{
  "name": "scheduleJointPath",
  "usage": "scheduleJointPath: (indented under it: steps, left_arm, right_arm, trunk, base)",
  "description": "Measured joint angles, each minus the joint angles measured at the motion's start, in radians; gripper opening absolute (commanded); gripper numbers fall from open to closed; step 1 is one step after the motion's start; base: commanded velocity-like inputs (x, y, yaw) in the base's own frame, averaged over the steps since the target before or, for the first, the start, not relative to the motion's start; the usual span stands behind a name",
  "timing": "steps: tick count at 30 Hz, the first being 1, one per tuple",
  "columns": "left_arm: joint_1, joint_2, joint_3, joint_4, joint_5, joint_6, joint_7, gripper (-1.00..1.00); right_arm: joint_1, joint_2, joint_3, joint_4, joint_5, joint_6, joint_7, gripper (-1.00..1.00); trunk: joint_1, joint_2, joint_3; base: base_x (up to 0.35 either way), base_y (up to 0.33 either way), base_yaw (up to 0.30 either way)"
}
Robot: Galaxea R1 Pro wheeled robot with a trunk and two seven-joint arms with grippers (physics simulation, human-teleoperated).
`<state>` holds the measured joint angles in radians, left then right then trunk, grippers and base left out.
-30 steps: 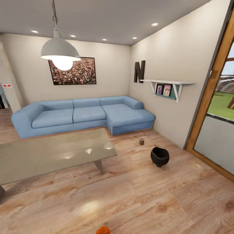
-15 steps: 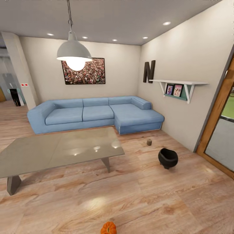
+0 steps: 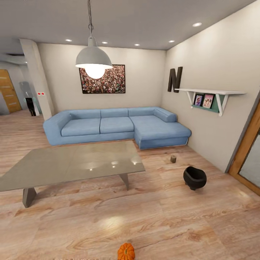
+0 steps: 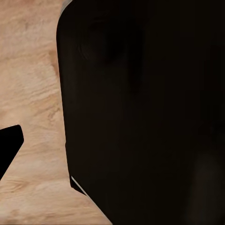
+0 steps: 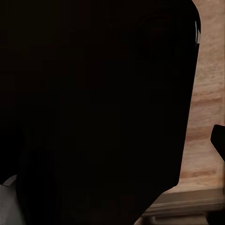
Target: Place each of the two pumpkins and all three candles from the living room inside a cabinet in the living room (use any cabinet), then make sure every cabinet is closed, and position the cauldron so it is next to a table in the living room.
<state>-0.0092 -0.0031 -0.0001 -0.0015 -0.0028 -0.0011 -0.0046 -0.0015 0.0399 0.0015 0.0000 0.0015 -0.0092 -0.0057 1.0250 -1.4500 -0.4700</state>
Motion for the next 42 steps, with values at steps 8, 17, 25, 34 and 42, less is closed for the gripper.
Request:
scheduleJointPath:
  steps: [8,17,25,34,42]
  left_arm:
    - [0.0,0.0,0.001,0.0,0.0,0.0,0.0,1.0]
    - [0.0,0.0,0.003,0.0,0.001,0.0,0.0,1.0]
    - [0.0,0.005,0.007,-0.005,0.001,0.0,0.0,1.0]
    - [0.0,0.011,0.008,-0.045,0.002,0.006,0.002,1.0]
    - [0.0,0.062,0.01,-0.089,0.003,-0.002,0.01,1.0]
  right_arm:
    - [0.0,0.001,0.0,0.0,-0.003,0.001,0.0,1.0]
    - [0.0,0.002,-0.001,0.0,-0.007,0.001,-0.004,1.0]
    - [0.0,0.056,-0.004,0.0,-0.004,0.0,-0.006,1.0]
    - [0.0,0.09,-0.007,0.0,-0.006,0.0,-0.038,1.0]
    - [0.0,0.069,-0.008,-0.005,-0.004,-0.003,-0.04,1.0]
  trunk:
    - [0.0,0.0,0.0]
    - [0.0,0.0,-0.004]
    - [0.0,0.0,-0.009]
    - [0.0,0.0,-0.015]
    - [0.0,0.0,-0.018]
  base:
    - [-0.094,0.0,0.281]
    - [-0.003,0.0,0.281]
    - [0.0,0.0,0.279]
    - [0.0,0.0,0.276]
    - [0.0,0.0,0.12]
